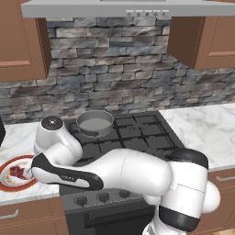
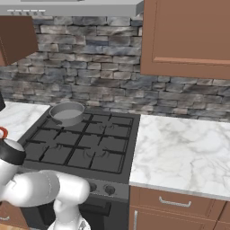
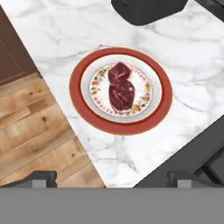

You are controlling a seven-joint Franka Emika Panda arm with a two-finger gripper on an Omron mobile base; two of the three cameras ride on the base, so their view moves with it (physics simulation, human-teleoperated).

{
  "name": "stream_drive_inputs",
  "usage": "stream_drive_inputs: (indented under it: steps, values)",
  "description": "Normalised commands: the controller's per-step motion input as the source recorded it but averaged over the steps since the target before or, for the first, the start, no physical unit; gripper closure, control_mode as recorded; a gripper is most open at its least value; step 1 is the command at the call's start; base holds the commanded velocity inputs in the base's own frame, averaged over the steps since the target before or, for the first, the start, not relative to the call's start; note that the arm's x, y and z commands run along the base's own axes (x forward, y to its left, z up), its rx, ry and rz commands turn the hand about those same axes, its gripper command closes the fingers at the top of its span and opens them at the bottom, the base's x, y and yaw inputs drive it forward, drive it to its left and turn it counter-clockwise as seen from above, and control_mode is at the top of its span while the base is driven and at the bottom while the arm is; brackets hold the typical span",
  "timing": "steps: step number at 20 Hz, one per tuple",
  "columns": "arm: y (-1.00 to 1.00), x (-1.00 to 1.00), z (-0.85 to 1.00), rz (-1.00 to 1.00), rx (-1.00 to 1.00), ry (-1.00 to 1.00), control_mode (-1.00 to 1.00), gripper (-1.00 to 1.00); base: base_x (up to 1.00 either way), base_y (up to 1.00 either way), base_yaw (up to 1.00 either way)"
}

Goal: Retrieve the frozen meat and place it in the pot on a burner. Then turn the burner on.

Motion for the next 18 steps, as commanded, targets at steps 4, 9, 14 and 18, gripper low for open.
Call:
stream_drive_inputs:
  steps: [4,9,14,18]
  values:
    - [0.22,0.15,-0.16,0.02,0.0,0.0,-1.0,-1.0,0.0,0.0,0.0]
    - [0.06,0.23,-0.15,0.0,0.0,0.0,-1.0,-1.0,0.0,0.0,0.0]
    - [0.18,0.24,-0.16,0.0,0.0,0.0,-1.0,-1.0,0.0,0.0,0.0]
    - [0.25,0.17,-0.18,0.0,0.0,0.0,-1.0,-1.0,0.0,0.0,0.0]
